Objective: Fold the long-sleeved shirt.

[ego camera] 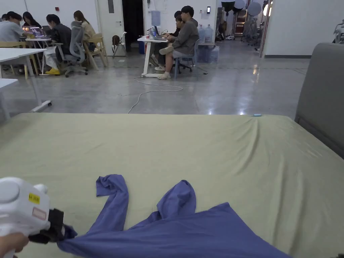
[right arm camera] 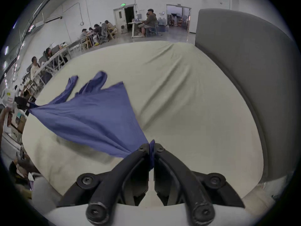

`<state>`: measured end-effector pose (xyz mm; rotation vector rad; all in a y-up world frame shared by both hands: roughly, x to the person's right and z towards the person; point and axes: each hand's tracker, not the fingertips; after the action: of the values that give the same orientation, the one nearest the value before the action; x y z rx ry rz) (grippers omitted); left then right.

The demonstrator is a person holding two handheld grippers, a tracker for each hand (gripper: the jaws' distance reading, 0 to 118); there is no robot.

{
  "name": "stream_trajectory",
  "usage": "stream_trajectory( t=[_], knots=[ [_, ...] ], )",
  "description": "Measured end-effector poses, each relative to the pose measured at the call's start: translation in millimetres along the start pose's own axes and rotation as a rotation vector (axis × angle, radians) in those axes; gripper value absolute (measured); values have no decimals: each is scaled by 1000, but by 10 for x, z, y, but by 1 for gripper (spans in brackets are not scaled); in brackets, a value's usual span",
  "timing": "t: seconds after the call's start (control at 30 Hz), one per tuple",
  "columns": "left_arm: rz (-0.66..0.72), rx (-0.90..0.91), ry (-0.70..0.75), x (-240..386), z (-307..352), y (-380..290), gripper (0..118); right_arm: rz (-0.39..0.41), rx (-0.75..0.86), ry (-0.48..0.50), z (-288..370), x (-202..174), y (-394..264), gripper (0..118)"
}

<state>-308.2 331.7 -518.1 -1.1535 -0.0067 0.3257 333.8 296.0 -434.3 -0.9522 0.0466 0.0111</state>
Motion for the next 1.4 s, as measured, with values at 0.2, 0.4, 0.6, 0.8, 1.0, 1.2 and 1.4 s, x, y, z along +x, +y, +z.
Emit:
stream_trajectory(
  t=[0.2, 0.4, 0.6, 0.8, 1.0, 1.2, 1.4],
  knots=[
    [41, -48, -26, -303, -41, -971, 1, 16, -64, 12, 119, 21, -943, 0],
    [51, -79, -9, -454, -200, -1552, 1, 18, -158, 37, 39, 5, -1474, 0],
    [67, -117, 23, -704, -656, -1710, 1, 19, -227, 14, -316, -75, -1685, 0],
    [127, -114, -2, -802, -736, -1655, 24, -45, -309, 18, -329, 80, -1404, 37],
    [141, 135, -119, -552, 123, -1729, 118, 9, -133, -71, 439, -29, -1050, 106],
    [-42, 2, 8, -207, 122, -2245, 88, -48, -78, 6, 668, -390, -1067, 96],
    [22, 38, -45, -195, -126, -2066, 0, -3, -147, 27, 381, -746, -1233, 0]
  ],
)
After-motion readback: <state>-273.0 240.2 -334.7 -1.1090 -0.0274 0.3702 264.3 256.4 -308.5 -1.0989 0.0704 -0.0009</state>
